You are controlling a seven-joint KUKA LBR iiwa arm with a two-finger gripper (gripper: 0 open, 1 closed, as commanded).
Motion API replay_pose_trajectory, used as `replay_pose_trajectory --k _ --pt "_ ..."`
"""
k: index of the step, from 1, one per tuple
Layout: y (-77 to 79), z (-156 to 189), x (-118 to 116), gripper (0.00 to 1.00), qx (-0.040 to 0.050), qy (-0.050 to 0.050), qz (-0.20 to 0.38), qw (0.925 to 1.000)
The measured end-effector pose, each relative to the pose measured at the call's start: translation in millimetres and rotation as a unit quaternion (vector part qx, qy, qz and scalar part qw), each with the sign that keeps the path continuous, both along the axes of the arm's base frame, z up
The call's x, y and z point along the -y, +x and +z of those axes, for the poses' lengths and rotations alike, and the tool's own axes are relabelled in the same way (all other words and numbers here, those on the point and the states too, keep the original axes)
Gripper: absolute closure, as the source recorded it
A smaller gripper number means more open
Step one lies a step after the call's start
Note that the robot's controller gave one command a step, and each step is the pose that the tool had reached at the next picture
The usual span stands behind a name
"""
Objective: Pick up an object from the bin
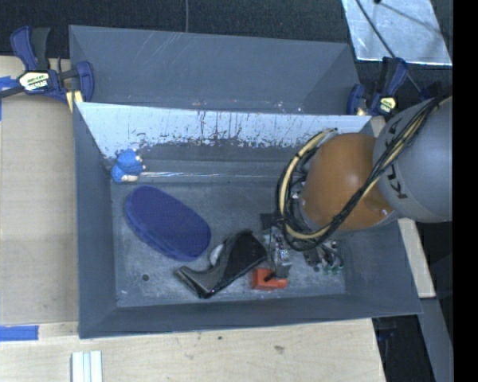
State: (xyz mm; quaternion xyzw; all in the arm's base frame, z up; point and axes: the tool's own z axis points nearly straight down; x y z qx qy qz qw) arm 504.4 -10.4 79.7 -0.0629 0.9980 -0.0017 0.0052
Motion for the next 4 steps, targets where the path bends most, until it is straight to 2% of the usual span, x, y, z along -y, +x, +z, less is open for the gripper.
replay_pose_trajectory --k 1,2,3,4 --pt "44.2 81.5 -7.6 1.00 0.0019 0.001 -0.011 0.9999" --pt "40.6 76.3 -7.6 0.00 -0.0044 0.001 -0.011 0.9999" --pt "19.4 -10.8 -0.9 0.00 -0.0050 0.000 0.264 0.9646" --pt "21.4 -8.5 -0.9 1.00 -0.0022 -0.001 0.263 0.9649"
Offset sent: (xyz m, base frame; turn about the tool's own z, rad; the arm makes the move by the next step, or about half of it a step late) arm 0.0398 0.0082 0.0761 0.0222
